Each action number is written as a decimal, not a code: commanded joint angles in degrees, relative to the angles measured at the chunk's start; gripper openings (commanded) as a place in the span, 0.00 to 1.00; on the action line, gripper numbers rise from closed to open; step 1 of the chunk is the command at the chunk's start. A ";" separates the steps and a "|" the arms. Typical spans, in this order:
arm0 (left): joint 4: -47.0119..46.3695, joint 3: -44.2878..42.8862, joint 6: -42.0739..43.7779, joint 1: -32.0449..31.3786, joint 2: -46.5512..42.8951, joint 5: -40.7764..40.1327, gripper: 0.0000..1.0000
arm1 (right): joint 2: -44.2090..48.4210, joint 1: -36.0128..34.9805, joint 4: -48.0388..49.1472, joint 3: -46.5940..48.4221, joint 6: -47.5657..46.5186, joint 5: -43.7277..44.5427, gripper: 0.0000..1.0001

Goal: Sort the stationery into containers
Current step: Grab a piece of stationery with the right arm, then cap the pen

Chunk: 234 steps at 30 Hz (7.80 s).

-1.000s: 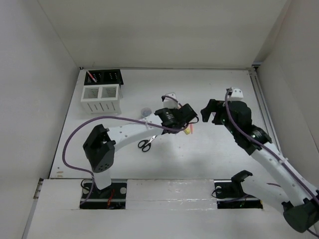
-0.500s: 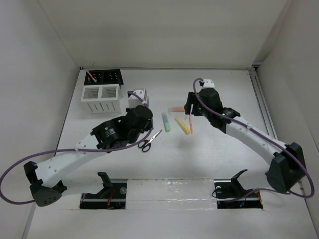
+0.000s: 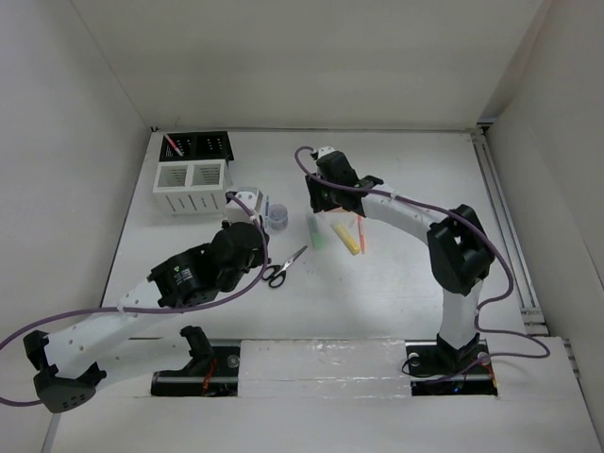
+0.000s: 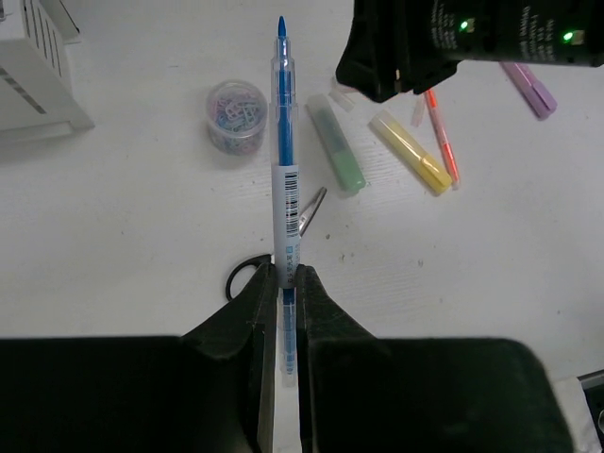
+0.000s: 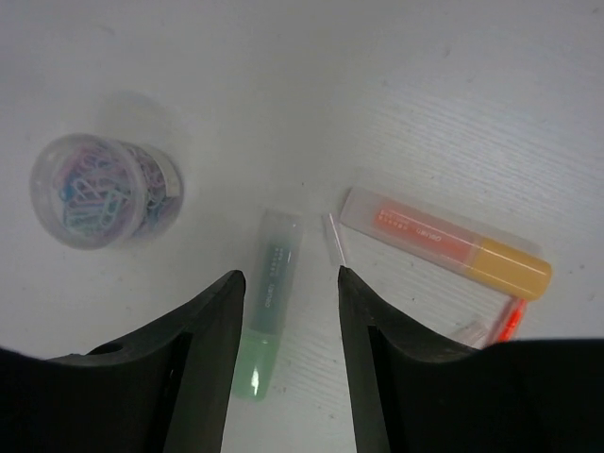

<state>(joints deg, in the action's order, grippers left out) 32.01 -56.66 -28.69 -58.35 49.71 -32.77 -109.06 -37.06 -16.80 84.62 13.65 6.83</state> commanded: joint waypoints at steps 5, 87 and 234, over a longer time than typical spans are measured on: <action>-2.57 0.77 1.00 0.43 -0.58 -0.36 0.00 | -2.65 -1.00 -1.75 3.54 -4.68 -1.73 0.48; -3.62 1.29 2.06 0.43 -0.49 1.75 0.00 | -5.03 1.73 11.17 -4.29 -1.87 -3.75 0.47; -14.78 -0.55 9.88 0.43 -1.64 29.08 0.00 | 41.82 -12.07 85.62 -52.28 40.58 3.37 0.00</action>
<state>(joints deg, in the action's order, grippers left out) 19.42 -56.38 -18.48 -58.02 49.19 -3.46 -67.90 -48.84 64.77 29.95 55.22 9.10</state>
